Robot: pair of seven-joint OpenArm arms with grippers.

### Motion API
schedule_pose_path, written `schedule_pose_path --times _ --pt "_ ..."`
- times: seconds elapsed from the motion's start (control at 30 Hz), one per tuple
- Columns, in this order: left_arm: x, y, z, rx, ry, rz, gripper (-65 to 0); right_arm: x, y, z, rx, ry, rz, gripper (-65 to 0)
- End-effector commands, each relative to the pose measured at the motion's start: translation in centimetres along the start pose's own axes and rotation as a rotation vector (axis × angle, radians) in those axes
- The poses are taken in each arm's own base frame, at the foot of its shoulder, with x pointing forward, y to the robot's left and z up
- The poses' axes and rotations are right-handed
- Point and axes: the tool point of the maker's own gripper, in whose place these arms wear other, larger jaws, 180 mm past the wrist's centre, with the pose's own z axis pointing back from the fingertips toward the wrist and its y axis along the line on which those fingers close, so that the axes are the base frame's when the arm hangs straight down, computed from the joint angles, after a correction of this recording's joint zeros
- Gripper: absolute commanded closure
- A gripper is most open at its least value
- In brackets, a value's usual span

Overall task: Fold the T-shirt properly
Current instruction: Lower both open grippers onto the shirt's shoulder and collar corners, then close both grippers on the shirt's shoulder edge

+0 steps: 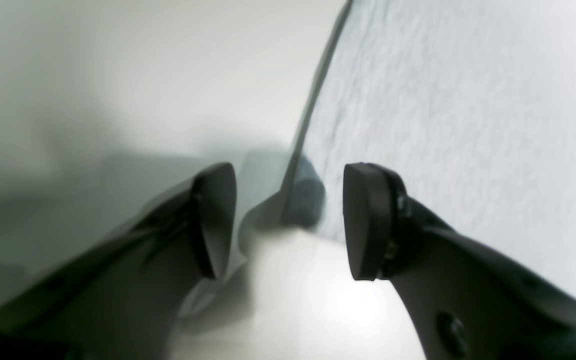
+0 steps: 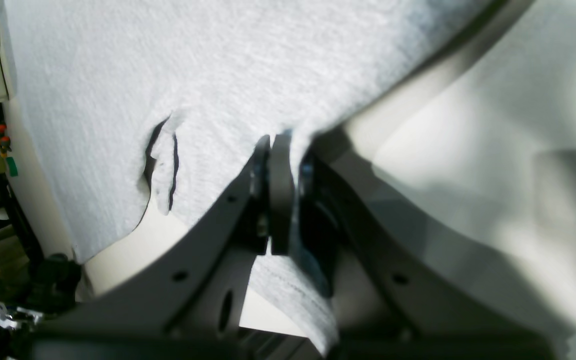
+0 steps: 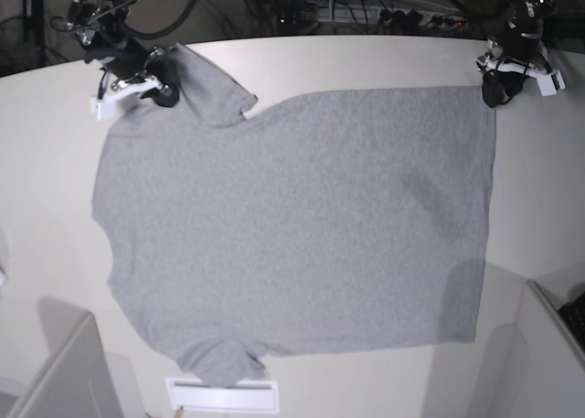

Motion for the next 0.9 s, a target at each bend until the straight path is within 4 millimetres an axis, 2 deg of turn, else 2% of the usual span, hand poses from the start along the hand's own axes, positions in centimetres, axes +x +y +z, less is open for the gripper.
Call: schedule_pose_path --times 0.0,0.1,0.3,0.37,0.5,0.63,0.87 --pt "-1.8 -0.2 -0.2 -0.001 0.091 -0.02 -32.9 -1.0 -1.2 0.3 -0.058 0.047 0.003 0.0" --pt "-2.3 -1.3 -1.0 -0.029 0.14 -0.024 -32.9 -0.9 -1.2 0.4 -0.06 0.043 0.005 0.0" --pt "-2.4 -1.4 -1.0 -0.03 0.148 -0.028 -31.9 -0.5 -1.2 0.3 -0.06 0.032 0.006 0.0" --pt "-2.5 -1.3 -1.0 -0.028 0.152 -0.025 -25.3 -0.1 -1.2 0.3 -0.062 0.007 0.005 0.0" --pt "-2.4 -1.3 -0.9 -0.027 0.15 -0.028 0.0 0.4 -1.4 0.4 -0.065 -0.028 0.004 0.0" --pt "-1.3 -1.7 -0.6 -0.031 0.126 -0.058 0.0 0.8 -1.1 0.6 -0.064 -0.04 0.015 0.0" --pt "1.3 -2.6 2.5 -0.018 0.072 -0.195 0.0 1.4 -0.3 3.0 -0.08 -0.081 0.089 0.0"
